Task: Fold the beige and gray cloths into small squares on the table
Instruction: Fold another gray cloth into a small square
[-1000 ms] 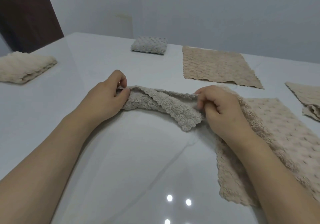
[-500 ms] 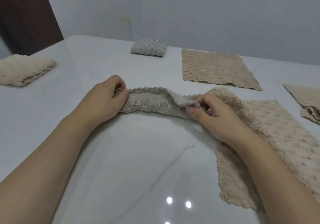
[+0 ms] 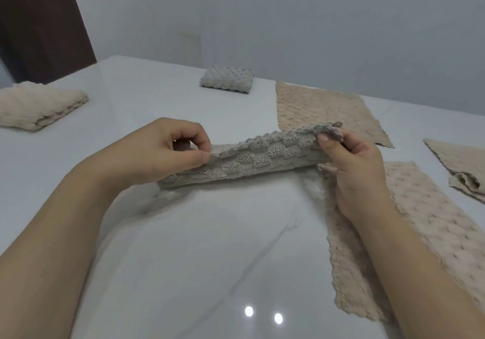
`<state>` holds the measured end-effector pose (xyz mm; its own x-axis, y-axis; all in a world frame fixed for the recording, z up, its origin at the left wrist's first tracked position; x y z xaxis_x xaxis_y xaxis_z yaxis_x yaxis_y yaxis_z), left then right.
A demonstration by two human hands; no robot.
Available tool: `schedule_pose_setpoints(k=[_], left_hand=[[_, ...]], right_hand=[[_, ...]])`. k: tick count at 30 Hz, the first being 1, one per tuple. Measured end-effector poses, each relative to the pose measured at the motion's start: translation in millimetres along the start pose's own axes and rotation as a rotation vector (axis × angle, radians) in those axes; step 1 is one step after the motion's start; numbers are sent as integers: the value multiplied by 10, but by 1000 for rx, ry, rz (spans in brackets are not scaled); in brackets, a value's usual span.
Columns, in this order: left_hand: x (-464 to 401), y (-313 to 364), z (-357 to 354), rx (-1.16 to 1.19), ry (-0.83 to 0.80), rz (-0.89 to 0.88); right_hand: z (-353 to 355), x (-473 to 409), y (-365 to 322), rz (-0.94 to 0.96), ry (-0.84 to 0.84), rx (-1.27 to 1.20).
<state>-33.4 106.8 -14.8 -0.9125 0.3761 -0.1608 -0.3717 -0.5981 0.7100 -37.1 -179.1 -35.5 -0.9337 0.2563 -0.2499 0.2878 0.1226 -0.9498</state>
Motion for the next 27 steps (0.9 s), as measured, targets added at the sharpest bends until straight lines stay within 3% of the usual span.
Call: schedule_pose_setpoints(k=[7,14,21,24,27], left_hand=[[50,74,35,39,67,-88],[28,275,-82,-316,200,-231],[59,269,86,-412,437,-100],[89,292,145,-263,464,-101],[88,361,120,203,362,-106]], right_hand=[[-124,-104,-149,29,46,-20],[-165,-298,-256,74,205,34],[-217,-334,-307,154,251,109],[-196,-338,-425,235,267,205],[-145,-349,-700,358,311,339]])
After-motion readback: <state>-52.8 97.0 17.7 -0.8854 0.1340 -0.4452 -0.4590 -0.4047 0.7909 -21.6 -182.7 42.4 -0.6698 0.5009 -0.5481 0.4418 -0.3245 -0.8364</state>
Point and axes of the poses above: each hand's wrist, its own x-axis away from the middle knuckle, its own z-axis out of the back of the hand, y = z × x, the point moved 8 cm from there along -x, towards the middle knuckle, and after that the axes turned 5 degrees about -x, right-handed, at the moved point
